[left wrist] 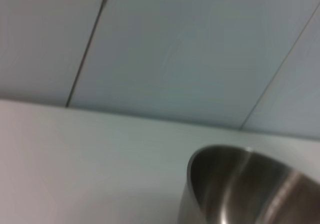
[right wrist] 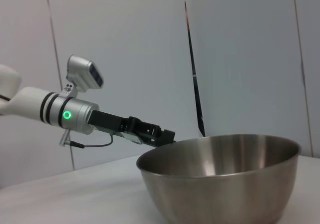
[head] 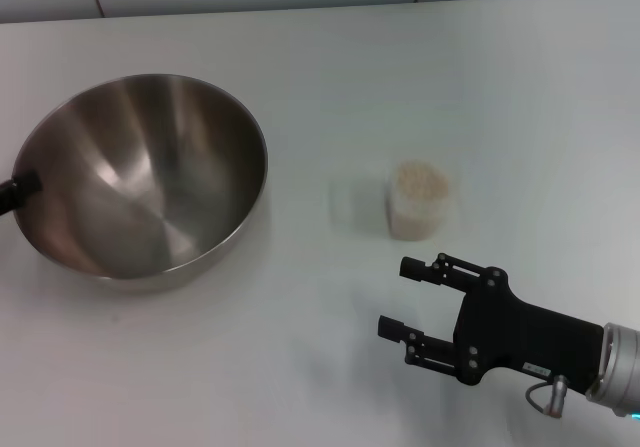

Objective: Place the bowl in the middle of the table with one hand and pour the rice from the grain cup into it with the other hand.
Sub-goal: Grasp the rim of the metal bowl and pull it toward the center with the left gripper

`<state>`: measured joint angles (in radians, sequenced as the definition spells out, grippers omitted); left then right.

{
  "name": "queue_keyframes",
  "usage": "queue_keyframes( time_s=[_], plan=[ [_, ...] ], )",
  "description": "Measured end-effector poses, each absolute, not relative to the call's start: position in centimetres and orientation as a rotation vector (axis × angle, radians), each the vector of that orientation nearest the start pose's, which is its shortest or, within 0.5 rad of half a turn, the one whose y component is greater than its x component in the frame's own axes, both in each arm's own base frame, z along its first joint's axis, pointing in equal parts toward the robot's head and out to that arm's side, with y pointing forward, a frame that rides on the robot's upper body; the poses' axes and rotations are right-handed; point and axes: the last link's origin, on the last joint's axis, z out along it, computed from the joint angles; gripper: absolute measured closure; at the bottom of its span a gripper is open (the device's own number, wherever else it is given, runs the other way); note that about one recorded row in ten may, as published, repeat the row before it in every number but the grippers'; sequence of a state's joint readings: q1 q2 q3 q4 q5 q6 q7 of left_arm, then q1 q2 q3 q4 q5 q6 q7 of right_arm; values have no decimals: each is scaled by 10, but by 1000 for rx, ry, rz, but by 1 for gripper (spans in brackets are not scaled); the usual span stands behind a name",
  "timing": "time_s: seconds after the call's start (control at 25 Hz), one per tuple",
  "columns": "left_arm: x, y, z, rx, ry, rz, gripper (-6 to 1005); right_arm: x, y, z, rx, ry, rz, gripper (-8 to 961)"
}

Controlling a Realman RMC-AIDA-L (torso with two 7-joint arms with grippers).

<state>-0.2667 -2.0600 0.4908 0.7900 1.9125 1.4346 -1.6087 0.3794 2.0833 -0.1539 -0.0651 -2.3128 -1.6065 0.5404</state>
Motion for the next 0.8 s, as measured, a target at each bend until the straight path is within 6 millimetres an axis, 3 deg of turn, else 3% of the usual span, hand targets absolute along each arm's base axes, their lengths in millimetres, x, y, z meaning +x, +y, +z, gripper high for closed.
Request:
queue_keyframes(
  time_s=[0.16,0.72,0.8],
  plan=[
    [-355,297,75,-2177,-1169,-567,184,299,222,-74,-2540,382,966,251],
    [-348,305,75,-2218,-1208,-463,211,302,225,-74,-2527,390,945,250],
    [-347,306,74,-2222,-1223,-444,262,302,225,-74,-2526,392,942,250]
  ],
)
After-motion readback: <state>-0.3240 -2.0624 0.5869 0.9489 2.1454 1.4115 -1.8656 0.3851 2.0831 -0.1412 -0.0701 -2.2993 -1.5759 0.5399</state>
